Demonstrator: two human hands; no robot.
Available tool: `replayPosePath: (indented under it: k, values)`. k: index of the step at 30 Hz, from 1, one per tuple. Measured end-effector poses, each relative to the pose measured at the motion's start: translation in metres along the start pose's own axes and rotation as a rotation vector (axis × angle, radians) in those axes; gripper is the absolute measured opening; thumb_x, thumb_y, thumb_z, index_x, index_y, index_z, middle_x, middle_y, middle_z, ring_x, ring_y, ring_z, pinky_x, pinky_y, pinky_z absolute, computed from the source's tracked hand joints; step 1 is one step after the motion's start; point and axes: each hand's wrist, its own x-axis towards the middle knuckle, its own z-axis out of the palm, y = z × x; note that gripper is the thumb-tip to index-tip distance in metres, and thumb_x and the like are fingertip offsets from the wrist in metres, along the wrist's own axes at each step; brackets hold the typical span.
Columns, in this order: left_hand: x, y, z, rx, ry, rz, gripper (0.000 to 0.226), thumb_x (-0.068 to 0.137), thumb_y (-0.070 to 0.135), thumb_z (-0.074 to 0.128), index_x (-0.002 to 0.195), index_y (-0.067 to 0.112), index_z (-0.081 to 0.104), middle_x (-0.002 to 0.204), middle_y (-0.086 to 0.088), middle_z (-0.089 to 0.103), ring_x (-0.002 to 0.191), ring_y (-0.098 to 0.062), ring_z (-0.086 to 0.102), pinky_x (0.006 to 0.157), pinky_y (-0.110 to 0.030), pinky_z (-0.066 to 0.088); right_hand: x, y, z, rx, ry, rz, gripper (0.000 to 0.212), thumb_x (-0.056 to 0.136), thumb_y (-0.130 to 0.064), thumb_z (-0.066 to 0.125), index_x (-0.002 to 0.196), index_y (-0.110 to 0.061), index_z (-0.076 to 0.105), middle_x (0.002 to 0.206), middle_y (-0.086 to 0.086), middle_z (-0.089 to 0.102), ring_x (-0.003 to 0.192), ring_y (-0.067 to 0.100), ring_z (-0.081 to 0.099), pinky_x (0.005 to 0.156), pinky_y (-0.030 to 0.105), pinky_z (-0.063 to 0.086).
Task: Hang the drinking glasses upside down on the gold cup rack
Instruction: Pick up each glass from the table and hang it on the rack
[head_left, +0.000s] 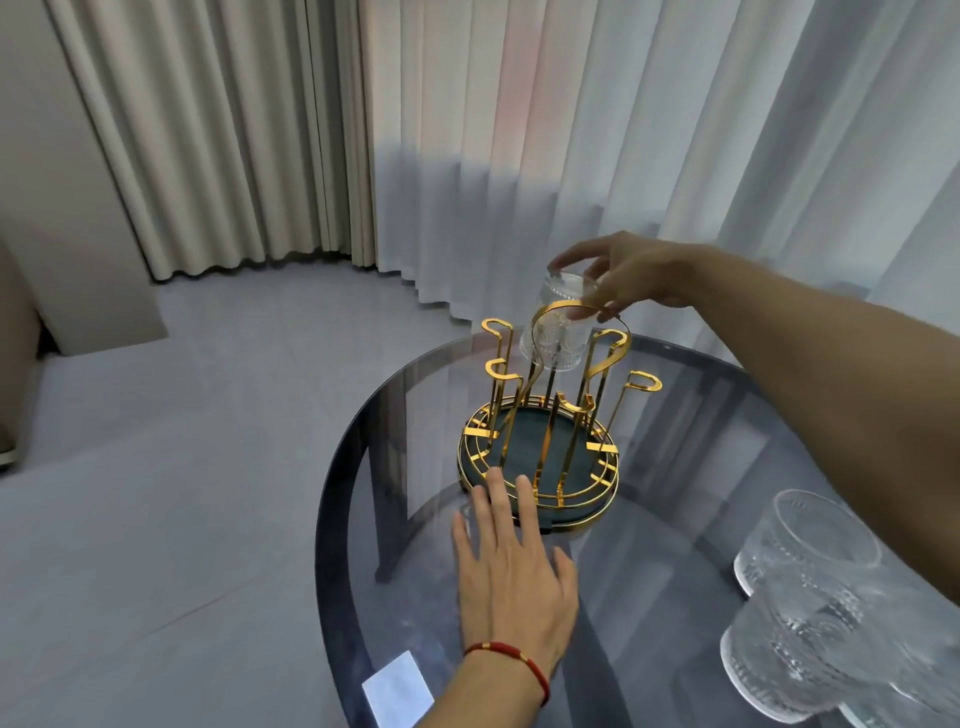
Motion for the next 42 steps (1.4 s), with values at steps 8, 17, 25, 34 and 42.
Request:
replayPosePath:
  k: [8, 17, 25, 34, 42]
  values:
    - [0.0, 0.001, -0.001, -0.006, 0.012, 0.001, 0.078, 0.095, 0.054, 0.019, 0.155, 0.018, -0.014, 0.163, -0.017, -0.019, 0.151, -0.037, -0.009, 0.12, -0.059, 0.005, 0.02, 0.004, 0.011, -0.13, -0.202, -0.048, 0.071, 0.077, -0.004, 0.085, 0.137, -0.032, 0.061, 0.13, 0.002, 0.058, 0.116, 0.031, 0.059, 0.091, 0.041, 0.06]
    - [0.0, 0.002, -0.002, 0.03, -0.013, -0.002, 0.078, 0.095, 0.054, 0.016, 0.154, 0.019, -0.018, 0.164, -0.017, -0.018, 0.151, -0.037, -0.009, 0.121, -0.057, 0.002, 0.02, 0.0, 0.014, -0.17, -0.23, -0.046, 0.069, 0.078, 0.001, 0.082, 0.134, -0.032, 0.059, 0.136, 0.005, 0.058, 0.116, 0.033, 0.061, 0.087, 0.037, 0.06]
    - [0.0, 0.003, -0.003, 0.017, -0.039, -0.004, 0.078, 0.093, 0.054, 0.017, 0.156, 0.018, -0.013, 0.165, -0.016, -0.014, 0.152, -0.035, -0.004, 0.121, -0.057, 0.006, -0.018, 0.016, 0.009, -0.158, 0.035, -0.084, 0.043, 0.096, -0.003, 0.063, 0.137, -0.017, 0.061, 0.122, 0.012, 0.07, 0.103, 0.026, 0.069, 0.092, 0.044, 0.059]
    - [-0.01, 0.023, -0.038, 0.057, -0.108, -0.029, 0.078, 0.097, 0.045, 0.032, 0.155, 0.004, 0.0, 0.165, -0.023, -0.001, 0.149, -0.039, 0.012, 0.116, -0.055, 0.025, -0.197, 0.077, 0.047, -0.332, 0.517, -0.167, 0.023, 0.088, -0.02, 0.059, 0.101, -0.024, 0.077, 0.082, -0.004, 0.074, 0.078, 0.015, 0.069, 0.077, 0.035, 0.056]
    - [-0.064, 0.076, -0.083, -0.344, -0.119, 0.214, 0.06, 0.092, 0.035, 0.056, 0.146, 0.014, 0.037, 0.146, -0.007, 0.04, 0.132, -0.025, 0.038, 0.108, -0.039, 0.037, -0.325, 0.127, 0.122, -0.59, 0.586, 0.063, 0.048, 0.086, -0.061, 0.052, 0.105, -0.022, 0.071, 0.098, -0.002, 0.07, 0.094, 0.026, 0.062, 0.082, 0.044, 0.048]
